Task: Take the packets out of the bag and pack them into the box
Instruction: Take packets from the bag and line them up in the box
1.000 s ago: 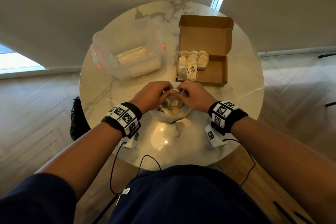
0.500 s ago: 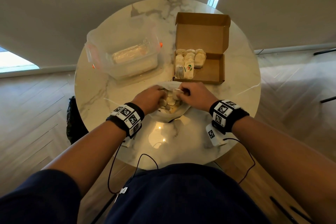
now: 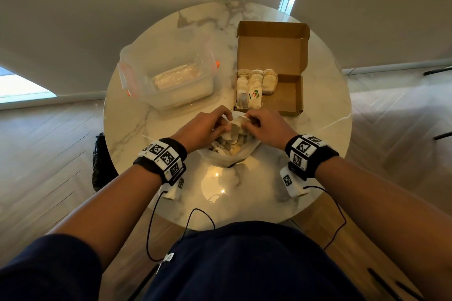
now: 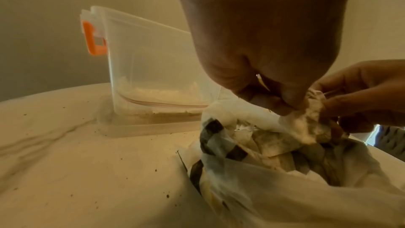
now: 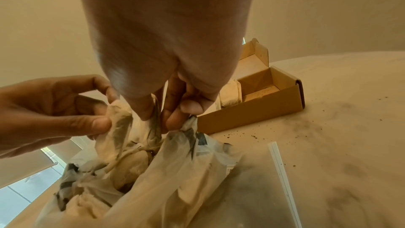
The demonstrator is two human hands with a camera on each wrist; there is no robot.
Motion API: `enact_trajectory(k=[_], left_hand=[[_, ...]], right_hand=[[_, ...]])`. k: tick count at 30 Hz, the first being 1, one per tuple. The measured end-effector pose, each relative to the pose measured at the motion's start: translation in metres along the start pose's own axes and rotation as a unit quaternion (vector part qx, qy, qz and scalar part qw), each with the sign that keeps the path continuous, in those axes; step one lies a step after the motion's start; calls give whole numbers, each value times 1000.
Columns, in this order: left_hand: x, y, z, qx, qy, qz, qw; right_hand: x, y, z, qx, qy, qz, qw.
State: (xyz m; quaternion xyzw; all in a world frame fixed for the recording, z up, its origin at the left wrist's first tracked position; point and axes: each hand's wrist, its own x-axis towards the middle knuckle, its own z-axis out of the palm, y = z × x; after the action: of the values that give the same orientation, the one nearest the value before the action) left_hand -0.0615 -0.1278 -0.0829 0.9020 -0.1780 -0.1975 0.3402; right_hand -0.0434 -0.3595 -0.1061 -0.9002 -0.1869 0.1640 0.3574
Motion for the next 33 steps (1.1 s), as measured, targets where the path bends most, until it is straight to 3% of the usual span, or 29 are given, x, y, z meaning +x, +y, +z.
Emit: enact_trajectory(k=[5,10,14,18,23,29,33], left_hand=[[-3,6,0,-24,-45,13,999],[-4,7,5,13,-8,6,1000],[-6,2,9,59,-27,50,997],[-9,4,9,26,-4,68,997],[-8,13,6,1,-9,58,998],[-2,14,7,7,33,16,999],[1,14,9,57,32,39,997]], right_hand=[[-1,-2,-2,2,-4,-14,1000],[-4,-3,-2,13,-6,-14,1000],[-7,2,0,18,4,-7,1000],[-10,2,-1,8,4,-16,1000],[-9,-1,-4,2,-6,-10,1000],[-10,-7,-9,30,-46,8,998],[-12,-13,-15,71,-54,11,996]])
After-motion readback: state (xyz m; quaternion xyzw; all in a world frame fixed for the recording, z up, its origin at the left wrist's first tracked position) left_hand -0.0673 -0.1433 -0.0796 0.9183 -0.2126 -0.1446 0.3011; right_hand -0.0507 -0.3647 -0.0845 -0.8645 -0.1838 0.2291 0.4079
